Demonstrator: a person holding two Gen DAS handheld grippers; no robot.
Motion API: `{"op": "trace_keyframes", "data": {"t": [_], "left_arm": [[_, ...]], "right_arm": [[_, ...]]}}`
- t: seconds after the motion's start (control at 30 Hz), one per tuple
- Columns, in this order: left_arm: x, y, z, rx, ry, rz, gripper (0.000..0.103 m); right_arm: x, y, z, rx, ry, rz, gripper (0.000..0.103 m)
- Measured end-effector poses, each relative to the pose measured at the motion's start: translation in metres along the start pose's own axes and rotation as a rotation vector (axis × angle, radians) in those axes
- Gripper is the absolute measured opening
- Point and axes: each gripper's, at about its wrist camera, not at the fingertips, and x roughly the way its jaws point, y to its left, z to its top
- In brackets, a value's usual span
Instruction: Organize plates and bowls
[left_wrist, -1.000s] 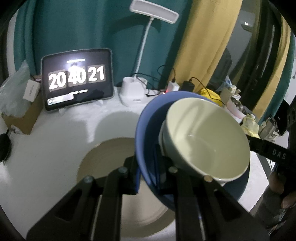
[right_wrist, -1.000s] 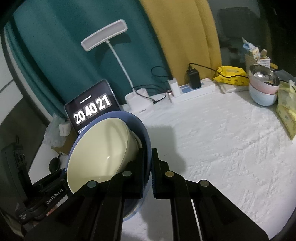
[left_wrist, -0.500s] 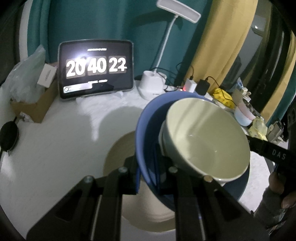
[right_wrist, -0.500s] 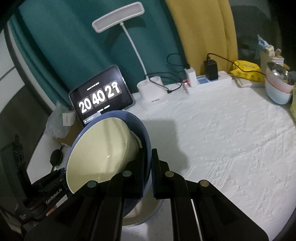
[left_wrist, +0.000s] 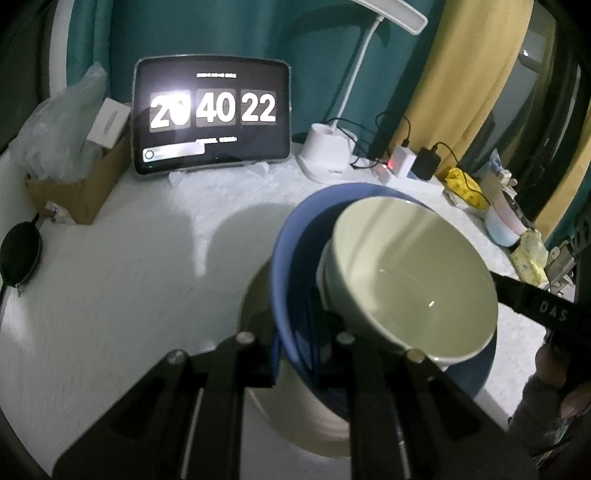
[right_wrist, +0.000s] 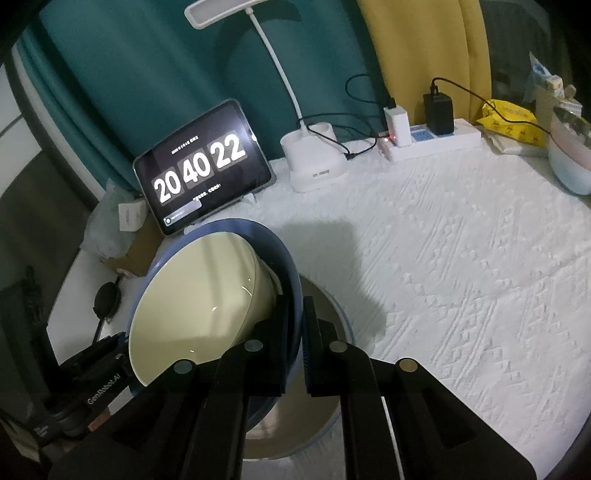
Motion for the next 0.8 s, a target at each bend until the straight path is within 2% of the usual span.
{"op": "trace_keyframes", "data": {"t": [0.43,0.8], "left_arm": [[0.0,-0.012,0.004,0.034,-0.02,0.062,0.015],[0.0,-0.014,0.002,0.011,-0.025,0.061,0.016]], "right_arm": [[0.011,-0.008,0.0,0.016,0.026,-0.026,0.009],[0.007,-0.012,-0.004,0.002,0.022,-0.067,0.01]]}}
